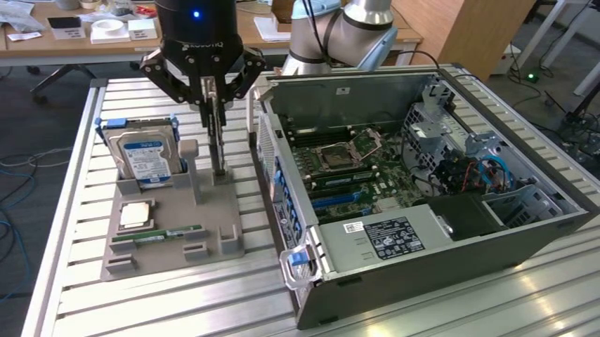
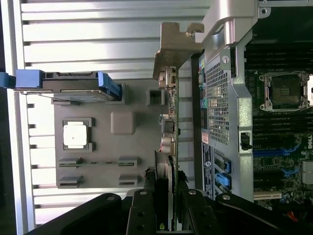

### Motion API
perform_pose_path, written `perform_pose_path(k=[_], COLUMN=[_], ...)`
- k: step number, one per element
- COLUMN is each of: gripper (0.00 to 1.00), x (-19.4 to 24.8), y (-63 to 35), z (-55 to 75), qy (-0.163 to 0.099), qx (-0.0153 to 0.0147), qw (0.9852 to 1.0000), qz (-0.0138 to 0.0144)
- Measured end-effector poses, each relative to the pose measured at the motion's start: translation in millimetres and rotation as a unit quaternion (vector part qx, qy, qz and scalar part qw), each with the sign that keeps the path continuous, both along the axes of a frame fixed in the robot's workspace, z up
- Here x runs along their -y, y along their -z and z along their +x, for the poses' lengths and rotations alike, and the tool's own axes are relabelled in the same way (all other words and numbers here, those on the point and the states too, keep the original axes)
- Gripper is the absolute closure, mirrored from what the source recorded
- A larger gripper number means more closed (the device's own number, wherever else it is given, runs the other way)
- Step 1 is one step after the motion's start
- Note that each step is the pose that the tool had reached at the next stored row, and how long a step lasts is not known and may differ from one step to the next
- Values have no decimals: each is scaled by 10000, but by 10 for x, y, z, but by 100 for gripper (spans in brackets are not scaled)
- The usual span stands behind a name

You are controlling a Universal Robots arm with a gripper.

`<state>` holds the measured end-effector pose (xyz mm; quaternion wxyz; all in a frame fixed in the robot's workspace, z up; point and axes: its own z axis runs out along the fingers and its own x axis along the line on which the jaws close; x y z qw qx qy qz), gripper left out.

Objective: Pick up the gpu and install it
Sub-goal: 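Pick up the gpu and move the gpu toward the slot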

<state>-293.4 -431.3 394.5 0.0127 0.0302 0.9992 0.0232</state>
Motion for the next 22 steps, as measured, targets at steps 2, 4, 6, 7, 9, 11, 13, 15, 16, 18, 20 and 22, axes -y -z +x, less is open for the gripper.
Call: perform_pose_path(k=[2, 4, 6, 7, 9, 11, 13, 15, 16, 18, 20, 22], gripper=[73, 73, 73, 73, 73, 73, 73, 73, 73, 73, 73, 73], x=[0, 0, 0, 0, 0, 0, 0, 0, 0, 0, 0, 0], y=[-23, -58, -88, -91, -90, -91, -92, -92, -93, -92, -91, -92], z=[0, 0, 0, 0, 0, 0, 0, 2, 9, 30, 63, 100], qy=[0, 0, 0, 0, 0, 0, 0, 0, -1, 0, 0, 0], qx=[0, 1, 1, 2, 2, 1, 1, 0, 0, 1, 1, 1], qw=[10000, 10000, 10000, 10000, 10000, 10000, 10000, 10000, 10000, 10000, 10000, 10000], qz=[0, 1, 2, 3, 3, 3, 2, 2, 2, 2, 3, 2])
